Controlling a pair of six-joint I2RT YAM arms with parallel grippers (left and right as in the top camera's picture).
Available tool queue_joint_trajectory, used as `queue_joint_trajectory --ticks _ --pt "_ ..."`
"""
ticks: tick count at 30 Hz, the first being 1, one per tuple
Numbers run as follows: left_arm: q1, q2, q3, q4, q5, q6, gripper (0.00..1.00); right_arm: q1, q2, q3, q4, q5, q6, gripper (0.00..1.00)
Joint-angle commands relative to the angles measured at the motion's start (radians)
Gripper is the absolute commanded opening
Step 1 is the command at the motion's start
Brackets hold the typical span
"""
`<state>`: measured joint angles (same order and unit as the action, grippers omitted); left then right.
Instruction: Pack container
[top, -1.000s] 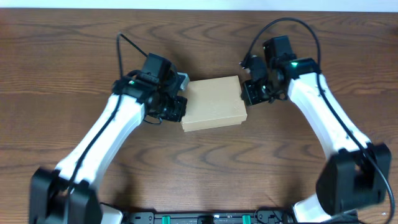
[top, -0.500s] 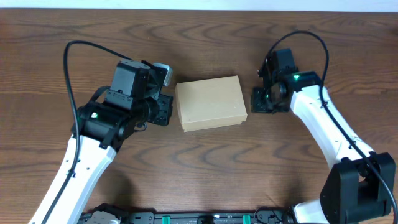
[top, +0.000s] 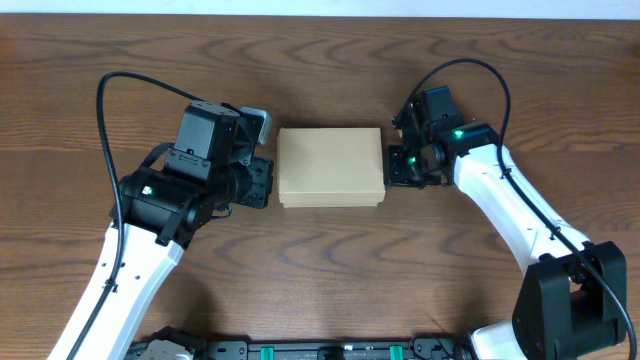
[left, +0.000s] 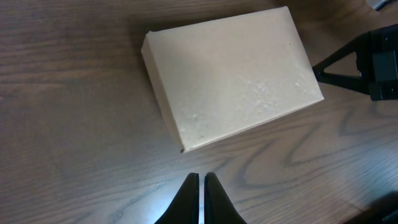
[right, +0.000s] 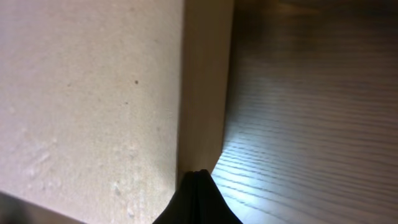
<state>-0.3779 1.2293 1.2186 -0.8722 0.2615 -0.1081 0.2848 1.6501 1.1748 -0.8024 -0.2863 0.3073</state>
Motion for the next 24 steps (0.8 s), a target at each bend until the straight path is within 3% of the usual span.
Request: queue_joint_trajectory --ticks 1,12,17,24 --pt "-0.001 -0.009 0.003 -0.005 -0.010 -0.009 0.06 0.006 0.005 -0.006 0.002 -0.050 0.014 0.01" --pt "-0.002 -0.057 0.003 -0.006 -0.015 -0.008 0.06 -0.074 -0.058 0.006 -0.022 0.033 -0.006 0.01" --pt "-0.002 -0.193 0.003 -0.041 -0.089 -0.005 0.06 -0.085 -0.227 0.009 -0.082 0.124 -0.022 0.01" --pt "-0.002 -0.363 -0.007 -0.180 -0.051 0.004 0.06 -0.074 -0.531 -0.014 -0.196 0.169 -0.054 0.01"
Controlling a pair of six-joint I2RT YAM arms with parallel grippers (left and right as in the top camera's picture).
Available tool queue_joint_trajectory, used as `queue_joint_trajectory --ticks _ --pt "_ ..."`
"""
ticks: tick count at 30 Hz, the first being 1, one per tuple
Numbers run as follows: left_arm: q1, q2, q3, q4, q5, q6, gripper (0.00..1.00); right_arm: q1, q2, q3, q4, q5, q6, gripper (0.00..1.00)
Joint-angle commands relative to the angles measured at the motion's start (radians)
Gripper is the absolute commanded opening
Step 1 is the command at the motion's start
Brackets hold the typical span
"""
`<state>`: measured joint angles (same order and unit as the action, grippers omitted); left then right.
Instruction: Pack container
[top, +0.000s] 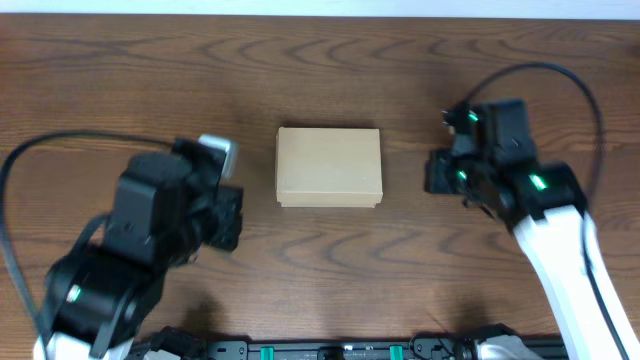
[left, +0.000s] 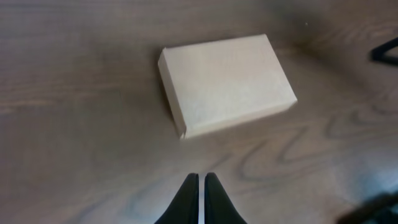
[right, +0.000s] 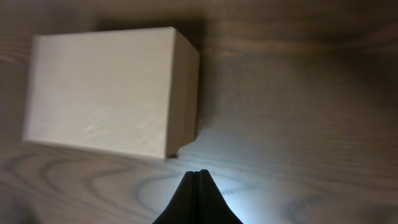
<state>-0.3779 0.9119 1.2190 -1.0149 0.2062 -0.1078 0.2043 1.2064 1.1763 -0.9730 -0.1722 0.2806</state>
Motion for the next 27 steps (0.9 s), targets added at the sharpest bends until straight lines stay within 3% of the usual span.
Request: queue_joint_trajectory --ticks 1,7,8,9,10,11,27 --pt "-0.002 -0.065 -0.015 -0.058 0.003 0.003 0.06 0.012 -0.126 -0.033 -0.035 0.072 -0.027 0.01" --pt "-0.002 -0.158 -0.110 -0.048 0.008 -0.032 0.06 0.021 -0.380 -0.222 -0.032 0.087 0.000 0.02" --pt "-0.002 -0.161 -0.122 -0.043 0.008 -0.033 0.06 0.021 -0.412 -0.241 -0.034 0.086 0.020 0.27" --pt "-0.002 -0.160 -0.129 -0.043 0.006 -0.042 0.15 0.021 -0.439 -0.255 -0.034 0.086 0.042 0.56" --pt "-0.002 -0.159 -0.135 -0.043 0.003 -0.061 0.48 0.021 -0.465 -0.266 -0.034 0.086 0.049 0.99" --pt "-0.002 -0.159 -0.137 -0.043 0.003 -0.068 0.98 0.021 -0.474 -0.270 -0.034 0.086 0.049 0.99" --pt "-0.002 -0.160 -0.137 -0.068 0.000 -0.076 0.95 0.021 -0.493 -0.274 -0.065 0.087 0.048 0.99"
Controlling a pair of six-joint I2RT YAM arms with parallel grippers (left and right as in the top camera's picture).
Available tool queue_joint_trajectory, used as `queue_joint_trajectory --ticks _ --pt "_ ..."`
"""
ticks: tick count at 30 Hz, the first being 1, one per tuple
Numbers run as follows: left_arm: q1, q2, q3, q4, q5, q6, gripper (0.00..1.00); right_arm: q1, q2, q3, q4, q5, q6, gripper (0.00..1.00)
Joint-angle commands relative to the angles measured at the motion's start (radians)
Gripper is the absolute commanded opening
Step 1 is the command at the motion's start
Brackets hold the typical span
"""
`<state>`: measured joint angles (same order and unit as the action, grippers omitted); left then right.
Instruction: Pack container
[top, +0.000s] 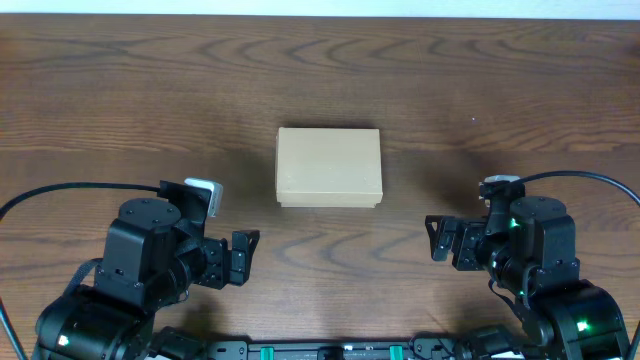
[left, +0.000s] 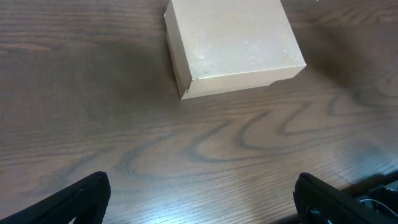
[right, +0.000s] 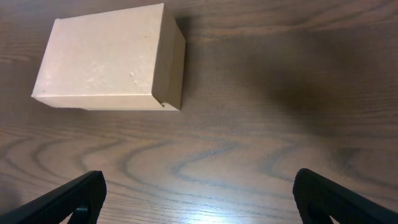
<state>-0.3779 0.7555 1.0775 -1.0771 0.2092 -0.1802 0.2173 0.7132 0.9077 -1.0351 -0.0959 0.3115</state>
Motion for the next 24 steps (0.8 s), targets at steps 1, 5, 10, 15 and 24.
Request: queue_joint_trajectory --ticks 1,5,10,15,24 --pt "-0.002 -0.003 0.005 -0.005 -0.003 -0.003 0.95 0.008 0.000 -0.005 -0.003 0.010 0.017 0.99" --pt "-0.003 -0.004 0.005 -0.006 -0.003 -0.003 0.95 0.008 0.000 -0.005 -0.003 0.010 0.017 0.99" --pt "-0.004 -0.032 -0.001 0.028 -0.132 0.012 0.95 0.008 0.000 -0.005 -0.003 0.010 0.017 0.99" --pt "0.062 -0.119 -0.098 0.199 -0.254 0.078 0.95 0.008 0.000 -0.005 -0.003 0.010 0.017 0.99" --pt "0.245 -0.389 -0.469 0.472 -0.242 0.177 0.95 0.008 0.000 -0.005 -0.003 0.010 0.017 0.99"
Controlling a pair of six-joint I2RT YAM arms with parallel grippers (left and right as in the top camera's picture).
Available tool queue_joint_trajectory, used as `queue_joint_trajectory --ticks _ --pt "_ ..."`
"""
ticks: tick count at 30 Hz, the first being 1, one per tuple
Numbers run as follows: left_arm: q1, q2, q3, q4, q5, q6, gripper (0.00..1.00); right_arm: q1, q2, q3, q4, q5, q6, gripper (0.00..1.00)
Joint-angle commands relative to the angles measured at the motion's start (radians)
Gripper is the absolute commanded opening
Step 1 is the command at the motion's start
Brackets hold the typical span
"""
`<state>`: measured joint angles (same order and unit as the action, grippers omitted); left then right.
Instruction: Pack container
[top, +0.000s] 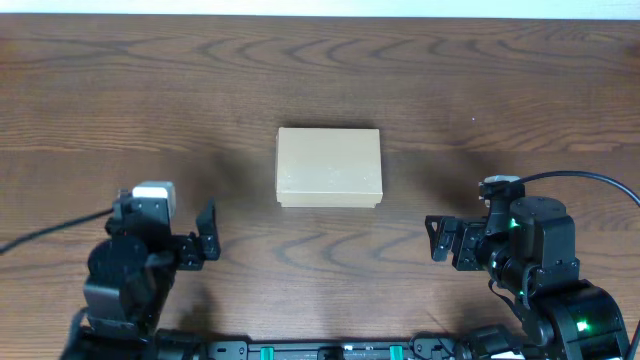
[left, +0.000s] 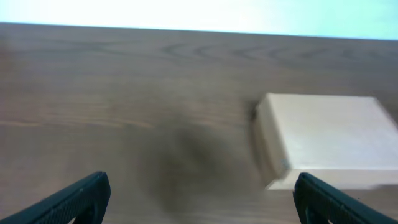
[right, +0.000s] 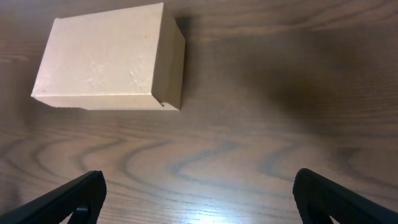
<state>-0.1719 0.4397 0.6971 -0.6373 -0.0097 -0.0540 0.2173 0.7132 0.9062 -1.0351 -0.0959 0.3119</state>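
A closed tan cardboard box (top: 329, 167) lies in the middle of the wooden table, also seen in the left wrist view (left: 323, 138) and the right wrist view (right: 109, 57). My left gripper (top: 205, 234) sits at the near left, well away from the box, open and empty, its fingertips (left: 87, 194) wide apart. My right gripper (top: 440, 243) is at the near right, also open and empty, with fingertips (right: 81, 194) spread at the frame corners.
The brown wooden table (top: 120, 90) has its far edge along the top of the overhead view. Black cables (top: 590, 180) loop from both arms. A rail with green clips (top: 330, 351) runs along the near edge.
My left arm has drawn further left and back, and its camera now looks along the table toward the box. The right arm and the box have not moved.
Both grippers were shut at the box's two ends, the right one touching it. Then both were shut and some way off from the box. Then both stood open near the table's front edge, and now the left has shifted further left.
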Motion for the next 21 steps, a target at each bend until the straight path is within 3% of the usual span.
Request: queue_joint_trajectory --ticks 1,13,21 --pt "0.055 -0.112 -0.136 0.053 -0.023 0.052 0.95 0.008 0.000 -0.003 -0.003 0.010 0.017 0.99" --pt "0.107 -0.429 -0.492 0.182 -0.023 0.055 0.95 0.008 0.000 -0.003 -0.003 0.010 0.017 0.99" --pt "0.107 -0.436 -0.586 0.262 0.029 0.055 0.95 0.008 0.000 -0.003 -0.003 0.010 0.017 0.99"
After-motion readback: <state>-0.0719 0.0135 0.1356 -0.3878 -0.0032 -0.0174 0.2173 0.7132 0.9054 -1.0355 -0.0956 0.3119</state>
